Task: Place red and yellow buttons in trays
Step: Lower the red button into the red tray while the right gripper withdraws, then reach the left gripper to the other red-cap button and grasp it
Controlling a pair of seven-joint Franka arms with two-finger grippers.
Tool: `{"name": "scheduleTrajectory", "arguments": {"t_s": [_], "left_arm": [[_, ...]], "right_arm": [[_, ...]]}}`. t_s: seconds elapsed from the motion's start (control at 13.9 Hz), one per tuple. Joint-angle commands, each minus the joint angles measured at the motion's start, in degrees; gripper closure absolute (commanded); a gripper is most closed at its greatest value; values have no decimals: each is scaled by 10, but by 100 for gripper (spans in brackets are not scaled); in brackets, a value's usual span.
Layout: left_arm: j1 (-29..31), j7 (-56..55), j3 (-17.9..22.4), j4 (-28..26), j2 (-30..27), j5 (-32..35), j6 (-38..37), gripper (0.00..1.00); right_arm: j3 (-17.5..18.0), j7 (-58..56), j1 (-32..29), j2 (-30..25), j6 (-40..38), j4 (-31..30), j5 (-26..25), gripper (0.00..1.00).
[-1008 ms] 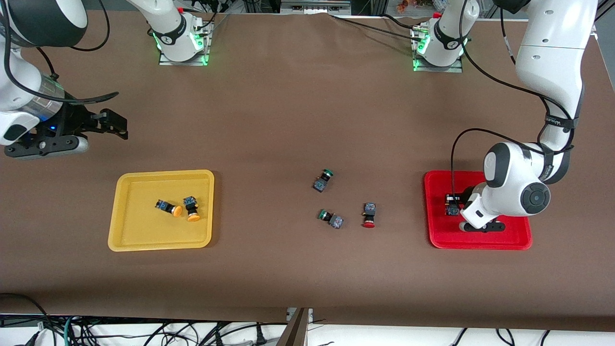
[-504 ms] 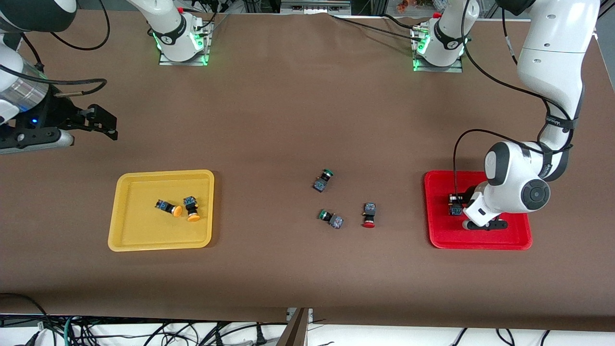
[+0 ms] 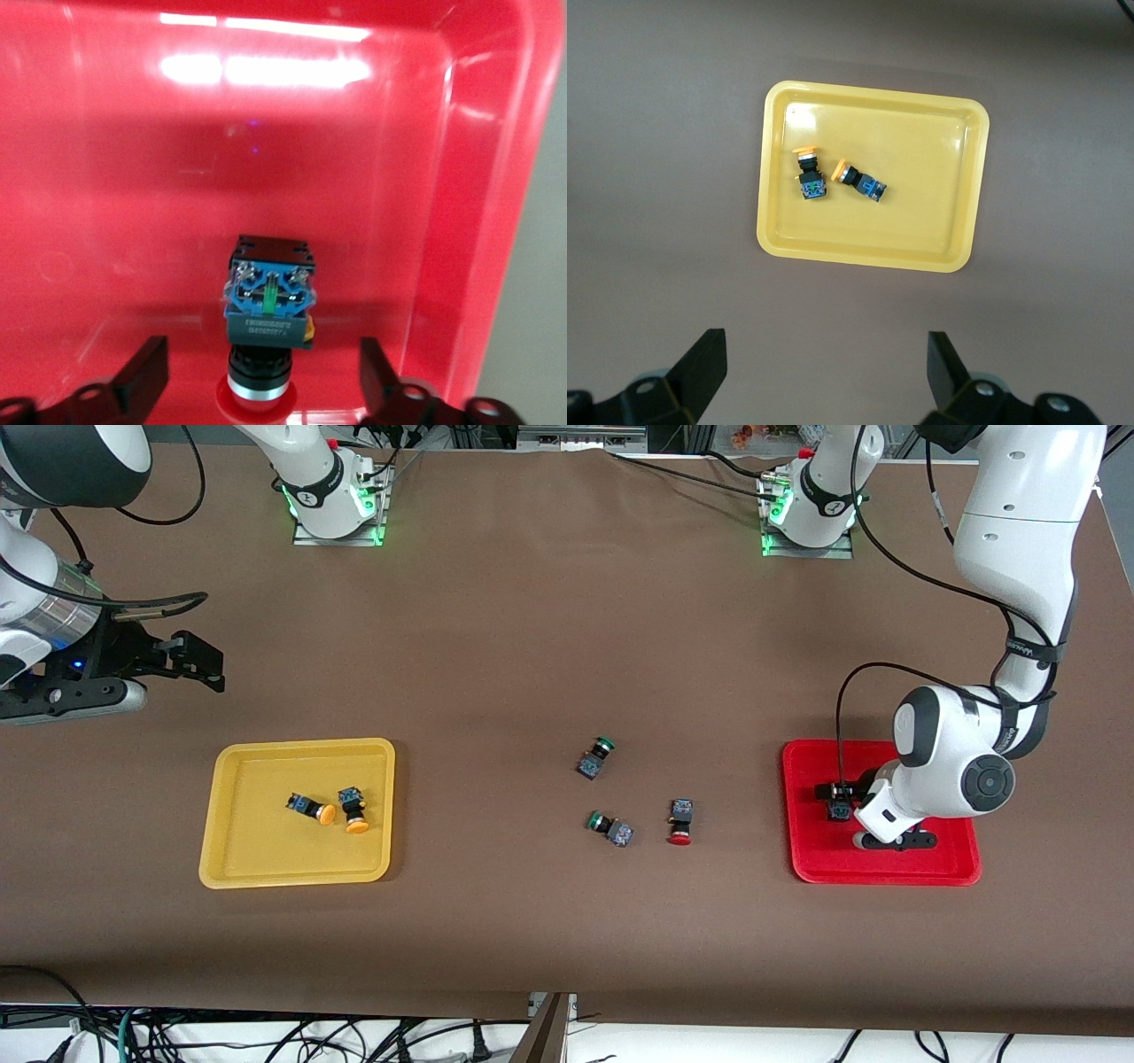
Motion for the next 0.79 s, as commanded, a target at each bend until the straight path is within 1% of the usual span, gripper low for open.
{"name": "scheduleTrajectory", "arguments": {"t_s": [0.0, 0.29, 0.65, 0.72], "left_arm": [[-8, 0, -7, 42, -6, 5, -36, 0], [-70, -17, -8, 74, -5, -1, -36, 0], [-143, -106, -8, 75, -2, -1, -30, 0], [-161, -113, -7, 76, 2, 2, -18, 0]], "right_arm": [[11, 5, -7, 1, -13, 13, -2, 0], [11, 6, -8, 0, -11, 13, 2, 0], [12, 7, -6, -1, -9, 14, 1, 0], [12, 8, -7, -1, -11, 14, 1, 0]]}}
